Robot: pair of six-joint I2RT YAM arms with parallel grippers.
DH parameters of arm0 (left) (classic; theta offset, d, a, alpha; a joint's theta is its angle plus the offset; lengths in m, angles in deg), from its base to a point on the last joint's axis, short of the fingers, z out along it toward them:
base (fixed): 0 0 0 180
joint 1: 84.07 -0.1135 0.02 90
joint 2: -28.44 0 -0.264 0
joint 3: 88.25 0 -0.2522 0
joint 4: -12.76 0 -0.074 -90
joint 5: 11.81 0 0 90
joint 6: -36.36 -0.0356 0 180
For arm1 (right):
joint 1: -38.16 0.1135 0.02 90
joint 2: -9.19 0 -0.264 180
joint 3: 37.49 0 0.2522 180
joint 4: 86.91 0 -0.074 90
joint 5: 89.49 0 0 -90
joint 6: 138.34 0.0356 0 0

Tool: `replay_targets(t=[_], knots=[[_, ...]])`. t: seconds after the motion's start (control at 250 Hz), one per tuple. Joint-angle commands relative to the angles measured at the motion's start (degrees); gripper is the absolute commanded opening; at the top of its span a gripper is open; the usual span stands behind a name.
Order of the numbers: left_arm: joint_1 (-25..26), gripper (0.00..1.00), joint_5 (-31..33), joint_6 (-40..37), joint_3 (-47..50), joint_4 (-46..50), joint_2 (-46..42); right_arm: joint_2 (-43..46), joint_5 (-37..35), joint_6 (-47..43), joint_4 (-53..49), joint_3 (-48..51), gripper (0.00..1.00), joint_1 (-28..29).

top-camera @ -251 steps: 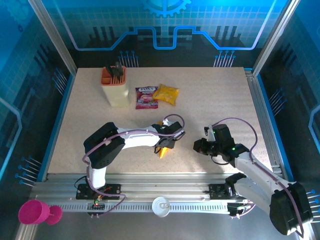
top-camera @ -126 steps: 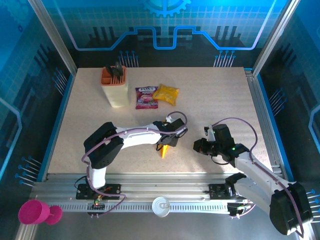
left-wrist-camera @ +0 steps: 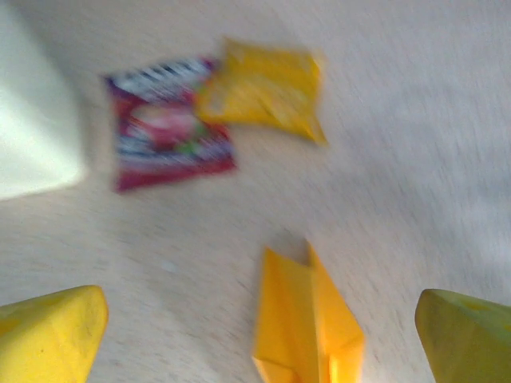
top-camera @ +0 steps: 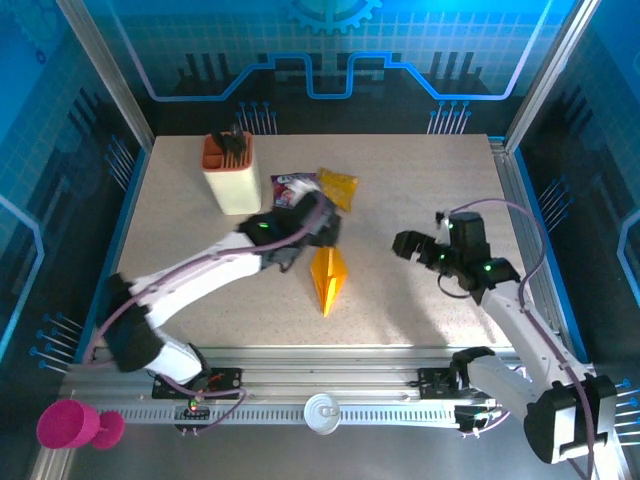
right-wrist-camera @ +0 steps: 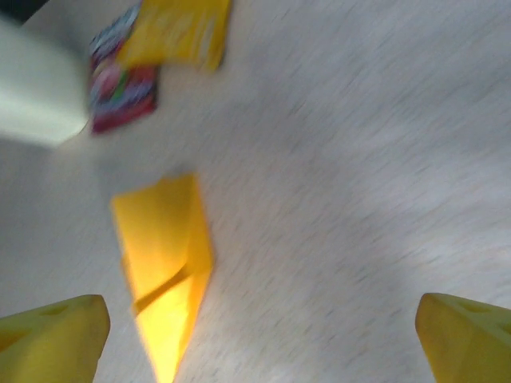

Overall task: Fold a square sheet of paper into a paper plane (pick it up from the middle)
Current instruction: Reset both arms

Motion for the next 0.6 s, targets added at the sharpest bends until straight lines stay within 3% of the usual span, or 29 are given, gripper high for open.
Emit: replay_targets(t=[0.0, 0.088, 0.184, 0.256, 0.376, 0.431, 0.499, 0.531, 0.595], knots=[[-8.85, 1.00, 5.99, -2.37, 7.40, -2.61, -9.23, -2.83, -20.14, -5.12, -1.52, -1.44, 0.99, -3.50], [-16.67, 1.00, 8.70, -7.74, 18.13, -15.02, -17.22, -6.02, -28.92, -11.74, 8.56, 0.39, 0.99, -4.77], [-24.14, 1.00, 8.75, -16.09, 32.58, -34.91, -24.10, -11.69, -31.84, -16.89, 17.07, 1.52, 0.99, -6.95], [-29.92, 1.00, 8.55, -16.86, 40.89, -45.27, -25.20, -14.87, -33.08, -19.24, 27.19, 5.37, 0.99, -7.28], [-36.50, 1.00, 6.23, -18.48, 48.14, -57.07, -17.65, -21.07, -31.10, -24.34, 46.96, 12.40, 0.99, -7.12], [-37.32, 1.00, 4.27, -19.46, 51.31, -67.59, -11.49, -23.01, -28.64, -26.43, 49.81, 11.82, 0.99, -7.15], [-37.77, 1.00, 0.39, -23.63, 53.42, -81.35, -2.95, -25.53, -23.50, -30.01, 63.92, 15.32, 0.99, -7.25], [-37.34, 1.00, -0.24, -25.51, 53.42, -85.13, 0.23, -26.83, -21.31, -30.01, 63.72, 15.11, 0.99, -7.52], [-37.68, 1.00, -5.54, -26.69, 51.32, -83.55, 3.41, -28.41, -15.73, -32.30, 69.21, 17.23, 0.99, -7.59]])
